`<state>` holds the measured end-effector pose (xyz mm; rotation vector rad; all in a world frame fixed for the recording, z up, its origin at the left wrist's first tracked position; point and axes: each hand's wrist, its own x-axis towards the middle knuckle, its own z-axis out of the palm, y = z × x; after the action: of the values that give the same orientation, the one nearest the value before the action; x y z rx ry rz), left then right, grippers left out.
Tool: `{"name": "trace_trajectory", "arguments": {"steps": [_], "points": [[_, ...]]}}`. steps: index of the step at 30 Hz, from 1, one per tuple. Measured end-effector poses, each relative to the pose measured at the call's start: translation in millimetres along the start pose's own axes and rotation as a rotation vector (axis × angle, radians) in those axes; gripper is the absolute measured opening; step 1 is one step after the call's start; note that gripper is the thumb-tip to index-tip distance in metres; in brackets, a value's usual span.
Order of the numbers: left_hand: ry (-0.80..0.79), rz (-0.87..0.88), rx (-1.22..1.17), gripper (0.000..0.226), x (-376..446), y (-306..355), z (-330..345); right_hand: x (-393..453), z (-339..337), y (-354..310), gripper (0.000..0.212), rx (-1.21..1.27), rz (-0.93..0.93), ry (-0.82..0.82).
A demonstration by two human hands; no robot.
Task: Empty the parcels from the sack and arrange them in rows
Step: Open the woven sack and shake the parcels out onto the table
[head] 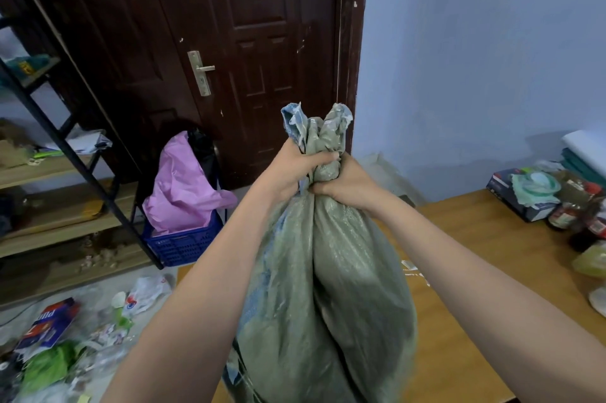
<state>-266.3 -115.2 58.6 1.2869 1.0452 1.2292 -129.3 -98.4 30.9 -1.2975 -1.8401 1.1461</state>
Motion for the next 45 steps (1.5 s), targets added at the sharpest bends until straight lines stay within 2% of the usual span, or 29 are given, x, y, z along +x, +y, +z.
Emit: {"name": "trace_trajectory", "arguments": {"steps": [2,4,6,9,12,17,20,25,45], "points": [[-0.065,-0.04,0.031,0.053,-4,-4,-15,0,1,3,0.064,0.018,0.021,0.024],[-0.023,-0.073,0.123,0.067,-9,-9,-30,-2,1,1,0.054,0.041,0.01,0.037],[-0.059,-0.114,0.237,0.078,-16,-12,-38,-3,4,-4,0.058,0.043,0.0,0.074],[-0.23,-0.184,0.442,0.088,-23,-17,-33,-3,9,-14,0.054,0.036,-0.013,0.158],[-0.222,-0.193,0.422,0.098,-25,-19,-26,-3,13,-26,0.046,0.061,-0.026,0.216],[-0.142,-0.064,0.351,0.083,-24,-5,-17,-3,11,-48,0.045,0.092,-0.057,0.289],[-0.073,-0.017,0.323,0.083,-22,2,-13,-3,5,-62,0.042,0.067,-0.11,0.297],[-0.038,0.044,0.292,0.061,-20,10,-7,-5,-1,-77,0.039,0.065,-0.165,0.314],[0.056,0.141,0.211,0.059,-10,36,5,-5,-22,-113,0.014,0.1,-0.243,0.323]]}}
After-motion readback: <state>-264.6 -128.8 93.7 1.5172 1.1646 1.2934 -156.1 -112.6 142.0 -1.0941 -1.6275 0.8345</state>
